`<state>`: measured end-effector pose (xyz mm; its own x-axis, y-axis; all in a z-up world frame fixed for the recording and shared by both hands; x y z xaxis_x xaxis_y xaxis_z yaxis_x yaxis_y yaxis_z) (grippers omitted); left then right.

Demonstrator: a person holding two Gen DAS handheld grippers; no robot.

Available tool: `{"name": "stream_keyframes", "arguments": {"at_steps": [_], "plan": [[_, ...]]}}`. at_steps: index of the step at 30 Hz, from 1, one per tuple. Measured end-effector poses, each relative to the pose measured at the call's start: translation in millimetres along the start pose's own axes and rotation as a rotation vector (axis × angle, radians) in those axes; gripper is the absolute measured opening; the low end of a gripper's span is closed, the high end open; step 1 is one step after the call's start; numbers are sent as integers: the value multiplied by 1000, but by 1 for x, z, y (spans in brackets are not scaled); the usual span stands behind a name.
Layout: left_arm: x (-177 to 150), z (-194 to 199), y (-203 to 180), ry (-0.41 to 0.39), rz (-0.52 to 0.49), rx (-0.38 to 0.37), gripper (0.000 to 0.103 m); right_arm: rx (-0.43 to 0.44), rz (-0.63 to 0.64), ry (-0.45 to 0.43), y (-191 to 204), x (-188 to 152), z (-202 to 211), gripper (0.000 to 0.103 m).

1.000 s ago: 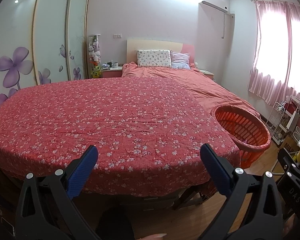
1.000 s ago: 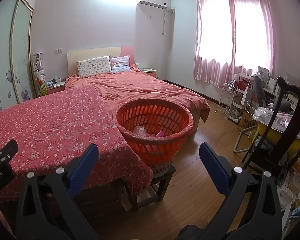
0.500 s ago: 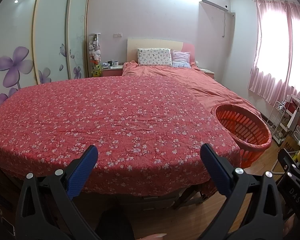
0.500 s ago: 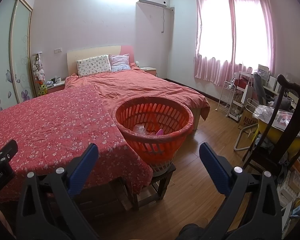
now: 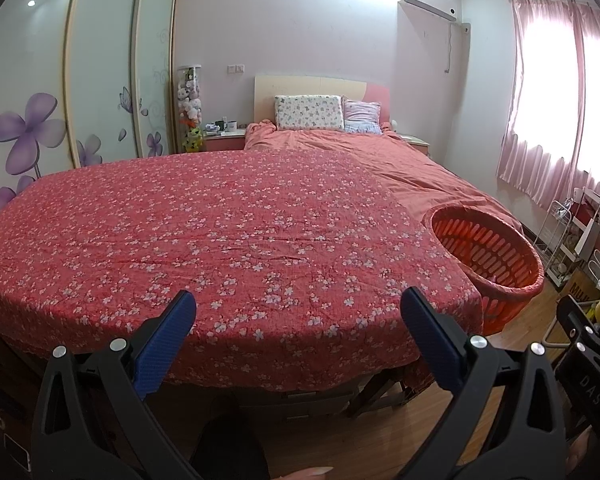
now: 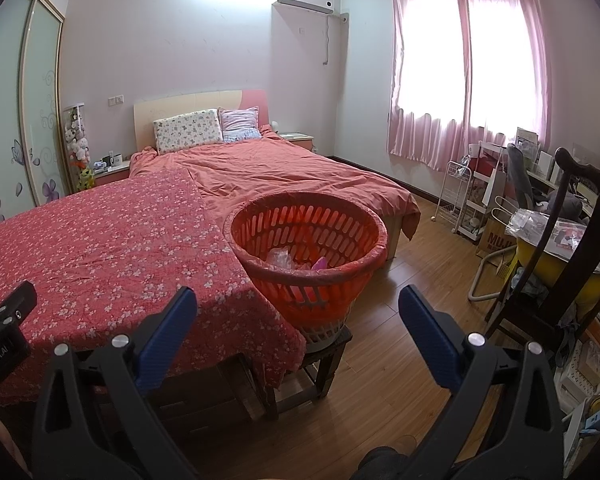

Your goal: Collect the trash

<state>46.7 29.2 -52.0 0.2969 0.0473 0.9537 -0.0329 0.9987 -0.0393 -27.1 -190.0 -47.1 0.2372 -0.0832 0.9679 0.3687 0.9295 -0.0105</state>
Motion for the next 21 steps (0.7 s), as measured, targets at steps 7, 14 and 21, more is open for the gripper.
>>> {"name": "stream_keyframes", "arguments": {"at_steps": [7,14,21], "plan": [[0,0,0,0,0,-1,101,0,0,1,0,0,0,99],[0,0,0,1,1,0,101,1,0,1,0,0,0,98],[-2,-1,0,4,0,1,101,0,0,1,0,0,0,99]]}}
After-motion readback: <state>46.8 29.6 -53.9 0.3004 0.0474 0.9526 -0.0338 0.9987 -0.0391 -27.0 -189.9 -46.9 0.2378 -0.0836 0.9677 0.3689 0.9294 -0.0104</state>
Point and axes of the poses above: each gripper's, at about its wrist camera, not at the fingertips, and z roughly against the way its jaws point, y to its left, x to its top, the point moved 8 cm from there along -z, roughly the way its jaws point, and after that the axes turned 13 degrees about -y, right-handed, at the moved point
